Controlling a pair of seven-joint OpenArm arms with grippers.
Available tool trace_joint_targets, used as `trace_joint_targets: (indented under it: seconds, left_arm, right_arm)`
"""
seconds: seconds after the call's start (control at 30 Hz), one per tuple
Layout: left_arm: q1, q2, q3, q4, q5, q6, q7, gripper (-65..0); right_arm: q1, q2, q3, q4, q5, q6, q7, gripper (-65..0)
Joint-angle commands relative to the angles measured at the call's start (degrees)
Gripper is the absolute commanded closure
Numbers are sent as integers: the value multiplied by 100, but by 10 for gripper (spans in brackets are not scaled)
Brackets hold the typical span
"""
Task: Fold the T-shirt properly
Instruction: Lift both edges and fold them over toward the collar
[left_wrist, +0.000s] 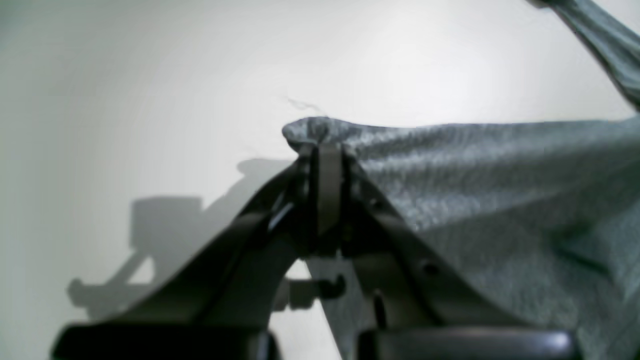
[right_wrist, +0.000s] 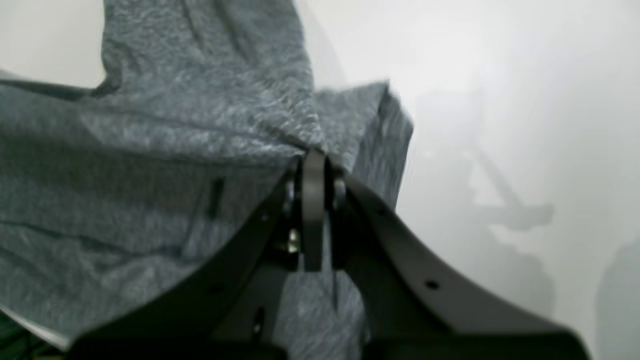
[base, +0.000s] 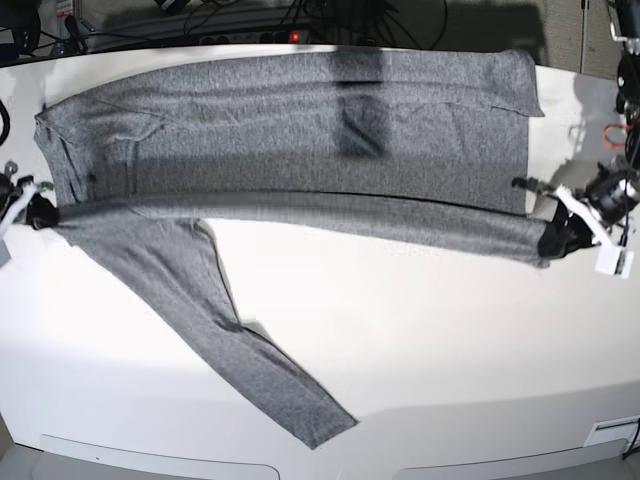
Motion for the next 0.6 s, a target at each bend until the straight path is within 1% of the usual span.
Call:
trace_joint_targets:
  seconds: [0.0, 0.17, 0.3, 0.4, 0.5, 0.57]
  left_arm:
    - [28, -101, -74, 120, -125, -7, -131, 0]
    - [446, -101, -72, 120, -114, -15, -127, 0]
    - [645, -101, -72, 118, -116, -33, 26, 0]
    - [774, -101, -72, 118, -114, -92, 238, 0]
    - [938, -98, -72, 118, -114, -164, 238, 0]
    - [1025, -101, -72, 118, -109, -179, 245, 0]
  right_arm:
    - [-59, 133, 157, 127, 68, 9, 81, 0]
    - [-577, -168, 654, 308, 4, 11, 68, 0]
    - [-817, -407, 999, 313, -63, 13, 68, 0]
    - [-879, -581, 1043, 313, -575, 11, 131, 0]
    - [-885, -776, 1043, 313, -1058, 9, 269, 0]
    - [-885, -892, 1043, 313, -1246, 9, 378, 0]
